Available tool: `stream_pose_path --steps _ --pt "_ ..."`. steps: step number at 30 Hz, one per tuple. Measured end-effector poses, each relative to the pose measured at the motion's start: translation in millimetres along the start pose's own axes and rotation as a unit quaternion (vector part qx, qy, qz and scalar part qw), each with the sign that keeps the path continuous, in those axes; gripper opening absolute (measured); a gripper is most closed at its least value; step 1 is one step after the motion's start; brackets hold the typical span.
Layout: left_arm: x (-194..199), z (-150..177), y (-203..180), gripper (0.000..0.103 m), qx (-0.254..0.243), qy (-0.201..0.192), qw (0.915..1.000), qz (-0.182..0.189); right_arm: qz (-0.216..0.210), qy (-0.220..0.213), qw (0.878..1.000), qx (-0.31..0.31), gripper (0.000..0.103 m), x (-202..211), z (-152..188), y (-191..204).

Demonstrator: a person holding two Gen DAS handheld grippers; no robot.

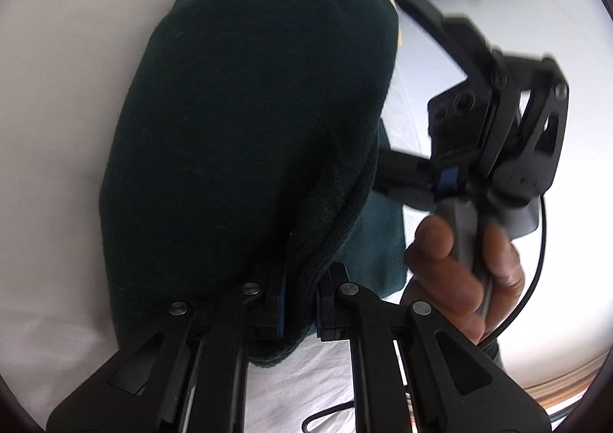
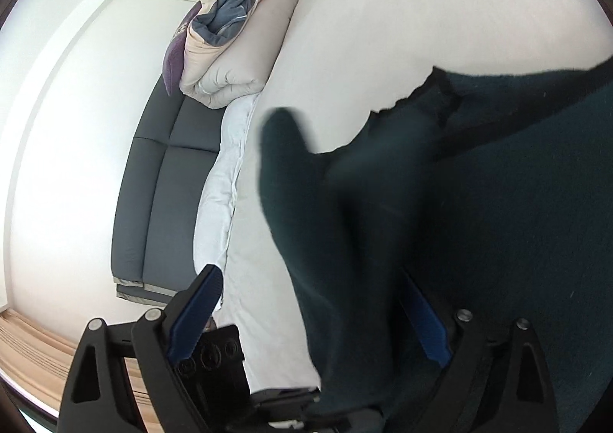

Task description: Fold small clothes

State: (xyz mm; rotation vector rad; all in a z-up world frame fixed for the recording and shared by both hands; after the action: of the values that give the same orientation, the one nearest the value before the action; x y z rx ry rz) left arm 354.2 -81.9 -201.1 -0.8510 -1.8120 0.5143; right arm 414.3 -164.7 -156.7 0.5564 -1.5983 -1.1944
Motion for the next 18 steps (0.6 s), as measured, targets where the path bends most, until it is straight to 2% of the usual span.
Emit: stream_pose_path --steps 2,4,6,9,11,13,15,18 --pt "-4.6 1.2 -1.9 0.008 -0.008 0.003 0.9999 -0.007 0.010 -0.007 1.000 0.005 0.079 -0.5 -4.4 -0.8" --pt "-2.4 -0.1 -3.2 0.008 -0.013 0.002 0.9998 -0.012 0.042 -0.013 0.999 0.019 0.059 -2.6 -7.1 -0.9" --pt "-0.9 0.9 -7.5 0.008 -0.019 0.003 0.9997 -0.017 0.058 -0.019 0.998 0.023 0.050 0.1 -9.3 -1.8" --pt "-3.2 2.6 -18.1 0.008 -0.031 0.003 0.9992 -0.026 0.060 -0.040 0.997 0.021 0.047 10.9 -14.8 -3.7" --pt "-7.7 5.3 -28.7 0.008 -0.035 0.004 0.9990 -0.029 0.065 -0.049 0.996 0.021 0.041 15.5 -18.2 -5.9" --pt "-10.4 6.3 -33.5 0.008 -0.034 0.006 0.9989 -0.031 0.082 -0.055 0.994 0.035 0.023 16.7 -19.9 -4.1" --pt "-10.9 6.7 -38.7 0.008 -0.037 0.007 0.9988 -0.032 0.085 -0.064 0.993 0.041 0.017 20.8 -22.3 -2.9" --pt "-19.0 4.2 -56.3 0.008 -0.047 0.008 0.9983 -0.032 0.098 -0.081 0.991 0.049 0.015 31.3 -26.0 -4.3"
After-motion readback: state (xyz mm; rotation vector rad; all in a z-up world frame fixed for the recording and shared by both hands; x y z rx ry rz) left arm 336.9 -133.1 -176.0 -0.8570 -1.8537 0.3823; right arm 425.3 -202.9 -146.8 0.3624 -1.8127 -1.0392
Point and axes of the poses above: each gripper's, at about its wrist camera, not at the fingertips, and x roughly against the way its jaws point, y to its left, z to its underside, the point moved 4 cm from there along -x, roughly the way its jaws point, and after that the axes turned 15 degrees about -x, right-handed, at the moved point
